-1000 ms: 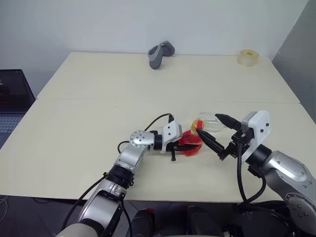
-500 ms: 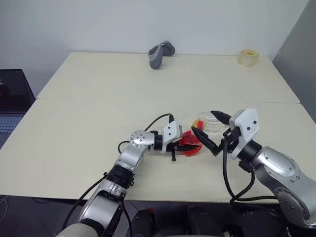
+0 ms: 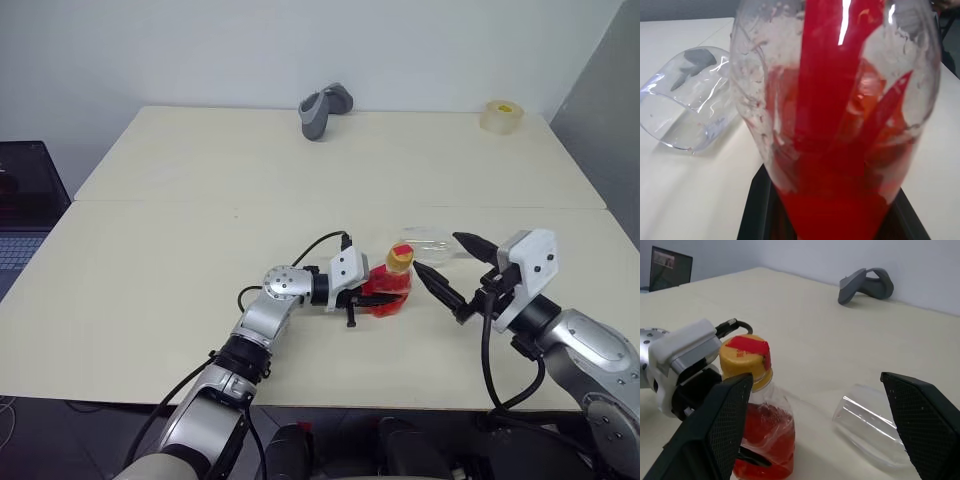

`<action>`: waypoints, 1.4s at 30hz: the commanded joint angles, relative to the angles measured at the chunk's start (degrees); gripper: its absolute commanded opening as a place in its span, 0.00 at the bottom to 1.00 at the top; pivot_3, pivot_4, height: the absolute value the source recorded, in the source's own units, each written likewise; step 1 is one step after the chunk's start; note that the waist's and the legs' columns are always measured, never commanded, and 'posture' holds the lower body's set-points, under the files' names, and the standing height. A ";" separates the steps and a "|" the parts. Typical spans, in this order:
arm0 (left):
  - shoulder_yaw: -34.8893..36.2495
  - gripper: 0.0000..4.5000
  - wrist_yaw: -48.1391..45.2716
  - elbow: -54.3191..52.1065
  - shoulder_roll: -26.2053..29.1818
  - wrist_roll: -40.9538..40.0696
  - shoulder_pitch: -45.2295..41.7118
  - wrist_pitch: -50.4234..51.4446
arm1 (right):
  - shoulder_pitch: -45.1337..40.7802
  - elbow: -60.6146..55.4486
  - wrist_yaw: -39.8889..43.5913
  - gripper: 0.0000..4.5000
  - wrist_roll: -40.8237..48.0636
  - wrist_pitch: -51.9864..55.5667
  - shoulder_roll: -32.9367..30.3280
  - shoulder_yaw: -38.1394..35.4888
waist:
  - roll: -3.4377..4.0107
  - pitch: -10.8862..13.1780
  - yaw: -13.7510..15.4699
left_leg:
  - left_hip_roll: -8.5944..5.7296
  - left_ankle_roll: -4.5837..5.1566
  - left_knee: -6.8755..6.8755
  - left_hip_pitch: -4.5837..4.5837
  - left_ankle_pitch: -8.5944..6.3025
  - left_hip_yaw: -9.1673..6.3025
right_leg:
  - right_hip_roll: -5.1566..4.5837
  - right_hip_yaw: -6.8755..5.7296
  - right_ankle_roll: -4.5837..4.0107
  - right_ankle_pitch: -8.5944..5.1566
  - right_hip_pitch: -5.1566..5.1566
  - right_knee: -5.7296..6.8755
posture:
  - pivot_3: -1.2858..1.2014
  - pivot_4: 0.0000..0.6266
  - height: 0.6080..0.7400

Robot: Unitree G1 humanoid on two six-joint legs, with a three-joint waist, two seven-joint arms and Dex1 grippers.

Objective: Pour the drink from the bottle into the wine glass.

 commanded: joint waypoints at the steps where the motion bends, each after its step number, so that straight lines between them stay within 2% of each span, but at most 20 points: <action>1: 0.46 0.18 -0.14 -1.90 -0.36 -0.91 -0.54 -1.28 | -0.82 -4.08 0.71 0.97 4.51 1.36 -0.34 0.98 | 0.00 0.00 0.00 | 0.00 0.00 0.00 0.00 0.00 0.00 | 0.00 0.00 -0.01 0.00 0.00 0.00 | 0.52 0.24 1.00; 8: 0.52 0.18 -0.15 -1.96 -0.24 -0.76 -0.49 -1.19 | -6.30 -1.10 -2.80 0.97 2.78 2.05 2.64 6.72 | 0.00 0.00 -0.01 | -0.01 0.00 0.01 -0.01 0.00 0.00 | 0.00 0.00 0.02 -0.01 0.00 0.00 | 0.52 0.24 1.00; 15: 0.59 0.18 0.03 -2.54 0.02 -0.78 -0.16 -0.97 | -8.01 0.88 -3.38 0.97 1.22 1.38 3.15 8.78 | 0.00 0.00 0.01 | -0.03 0.00 0.01 -0.02 0.00 0.00 | 0.00 0.00 -0.01 0.01 0.00 -0.02 | 0.52 0.24 1.00; 18: 0.59 0.18 0.10 -2.64 0.13 -0.77 -0.03 -0.99 | -8.15 1.25 -3.44 0.83 0.64 0.95 3.42 8.89 | 0.00 0.00 0.01 | -0.02 0.00 0.01 -0.01 0.00 0.00 | 0.00 0.00 -0.01 0.01 0.00 -0.01 | 0.52 0.24 1.00; 25: 0.59 0.18 0.18 -2.56 0.14 -0.77 0.04 -1.14 | -7.10 0.50 -3.20 0.29 2.90 0.40 4.95 7.82 | 0.00 0.00 0.01 | -0.01 0.00 0.01 -0.02 0.00 0.00 | 0.00 0.00 -0.01 0.01 0.00 -0.01 | 0.52 0.24 1.00; 32: 0.61 0.17 0.24 -2.47 -0.22 -0.84 0.03 -1.27 | -4.67 0.20 -6.27 0.27 13.86 1.68 9.76 1.89 | 0.00 0.00 -0.02 | 0.00 0.00 0.01 -0.01 0.00 0.00 | -0.01 0.02 -0.03 0.02 0.00 0.00 | 0.52 0.24 1.00; 36: 0.67 0.17 0.34 -2.51 -0.45 -0.98 0.01 -1.30 | -3.70 0.96 -9.13 0.27 19.25 1.59 9.89 -1.97 | 0.00 0.00 0.00 | 0.01 0.00 0.01 -0.02 0.00 -0.02 | -0.01 -0.01 -0.06 0.04 0.00 0.01 | 0.52 0.24 1.00; 39: 0.72 0.17 0.49 -2.74 -0.56 -1.04 0.15 -1.27 | -1.53 1.11 -9.29 0.27 17.92 1.26 7.09 -4.22 | 0.00 0.00 0.01 | -0.01 0.00 0.00 -0.03 0.00 -0.01 | -0.01 0.00 -0.06 0.04 0.00 -0.01 | 0.52 0.24 1.00; 42: 0.99 0.17 0.83 -2.85 -0.59 -1.24 0.26 -1.22 | 7.45 3.06 -4.21 0.27 8.33 -1.90 0.16 -6.15 | 0.00 0.00 0.33 | -0.05 0.00 0.00 -0.04 0.00 0.01 | -0.01 0.00 0.00 0.00 0.01 -0.03 | 0.52 0.24 1.00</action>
